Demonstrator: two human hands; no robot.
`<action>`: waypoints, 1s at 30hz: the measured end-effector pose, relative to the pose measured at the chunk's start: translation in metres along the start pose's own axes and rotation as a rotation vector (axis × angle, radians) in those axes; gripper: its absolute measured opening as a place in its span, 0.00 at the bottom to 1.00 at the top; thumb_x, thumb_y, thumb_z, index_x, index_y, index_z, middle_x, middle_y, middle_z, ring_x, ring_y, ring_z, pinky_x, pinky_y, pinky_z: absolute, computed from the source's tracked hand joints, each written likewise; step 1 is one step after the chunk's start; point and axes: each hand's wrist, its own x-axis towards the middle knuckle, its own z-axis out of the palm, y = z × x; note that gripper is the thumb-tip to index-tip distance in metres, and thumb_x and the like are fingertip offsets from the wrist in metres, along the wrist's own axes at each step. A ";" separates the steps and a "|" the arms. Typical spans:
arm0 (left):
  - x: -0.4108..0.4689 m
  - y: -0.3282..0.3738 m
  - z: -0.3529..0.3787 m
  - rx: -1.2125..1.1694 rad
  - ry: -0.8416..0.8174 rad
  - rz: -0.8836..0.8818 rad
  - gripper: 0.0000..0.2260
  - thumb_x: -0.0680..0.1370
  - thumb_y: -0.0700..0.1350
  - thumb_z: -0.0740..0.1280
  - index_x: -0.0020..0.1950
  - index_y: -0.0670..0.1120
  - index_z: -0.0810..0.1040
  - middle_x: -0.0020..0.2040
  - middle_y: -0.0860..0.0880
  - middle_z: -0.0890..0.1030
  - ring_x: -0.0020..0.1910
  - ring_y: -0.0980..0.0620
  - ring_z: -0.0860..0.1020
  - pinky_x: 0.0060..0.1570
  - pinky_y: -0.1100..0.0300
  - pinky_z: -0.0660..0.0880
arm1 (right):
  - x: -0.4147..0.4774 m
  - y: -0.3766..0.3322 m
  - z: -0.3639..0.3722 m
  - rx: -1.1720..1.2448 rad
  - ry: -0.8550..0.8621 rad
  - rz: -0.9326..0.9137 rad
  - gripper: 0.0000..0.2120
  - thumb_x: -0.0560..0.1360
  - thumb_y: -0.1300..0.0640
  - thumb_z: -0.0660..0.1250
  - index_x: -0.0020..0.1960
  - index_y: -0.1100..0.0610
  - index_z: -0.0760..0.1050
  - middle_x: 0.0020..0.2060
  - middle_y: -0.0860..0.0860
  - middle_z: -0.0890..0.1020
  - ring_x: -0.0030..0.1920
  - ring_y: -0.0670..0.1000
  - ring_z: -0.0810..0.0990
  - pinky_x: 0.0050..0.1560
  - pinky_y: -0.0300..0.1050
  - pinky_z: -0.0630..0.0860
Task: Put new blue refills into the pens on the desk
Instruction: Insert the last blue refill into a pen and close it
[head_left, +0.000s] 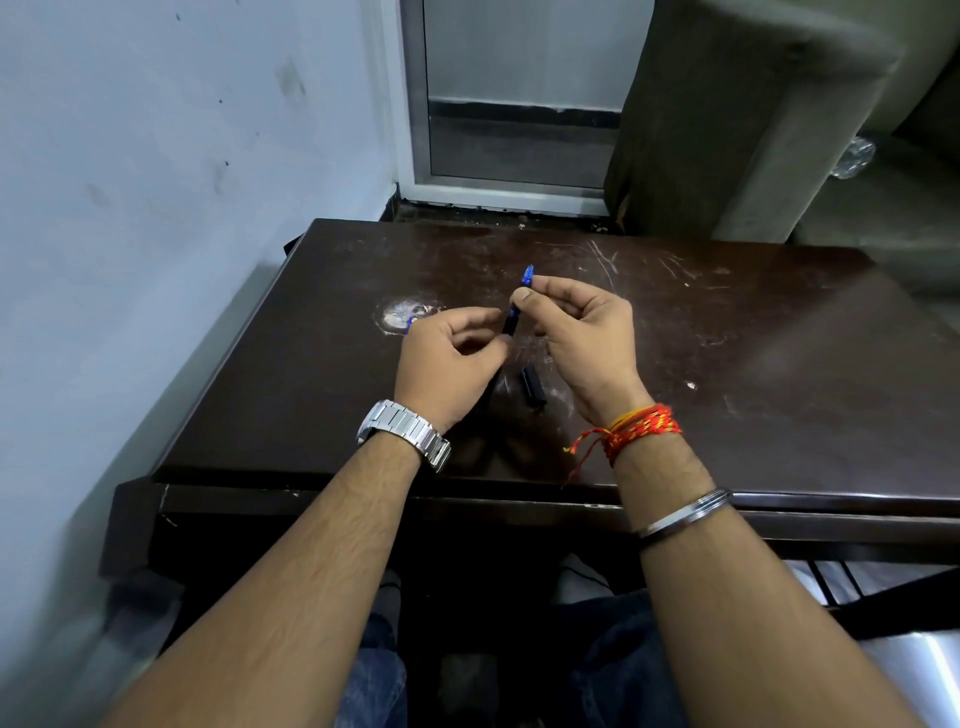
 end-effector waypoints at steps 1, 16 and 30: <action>-0.001 0.001 -0.001 0.002 0.000 0.016 0.12 0.70 0.38 0.76 0.47 0.53 0.83 0.39 0.61 0.83 0.41 0.66 0.82 0.41 0.73 0.75 | 0.000 0.000 0.000 0.011 0.000 0.006 0.04 0.73 0.64 0.75 0.46 0.57 0.83 0.34 0.47 0.86 0.34 0.40 0.83 0.35 0.31 0.77; 0.002 -0.002 0.001 -0.007 -0.079 -0.055 0.04 0.70 0.43 0.74 0.43 0.50 0.87 0.39 0.51 0.87 0.42 0.52 0.85 0.44 0.57 0.80 | -0.001 0.000 0.002 0.026 -0.014 0.029 0.04 0.73 0.65 0.75 0.47 0.59 0.83 0.33 0.47 0.86 0.33 0.41 0.82 0.32 0.33 0.77; 0.000 0.001 -0.002 0.020 -0.027 -0.024 0.08 0.68 0.43 0.79 0.39 0.55 0.83 0.33 0.60 0.84 0.35 0.62 0.82 0.37 0.70 0.76 | 0.001 0.005 0.003 -0.083 0.045 -0.023 0.05 0.69 0.59 0.79 0.42 0.55 0.84 0.33 0.46 0.85 0.35 0.41 0.82 0.36 0.34 0.77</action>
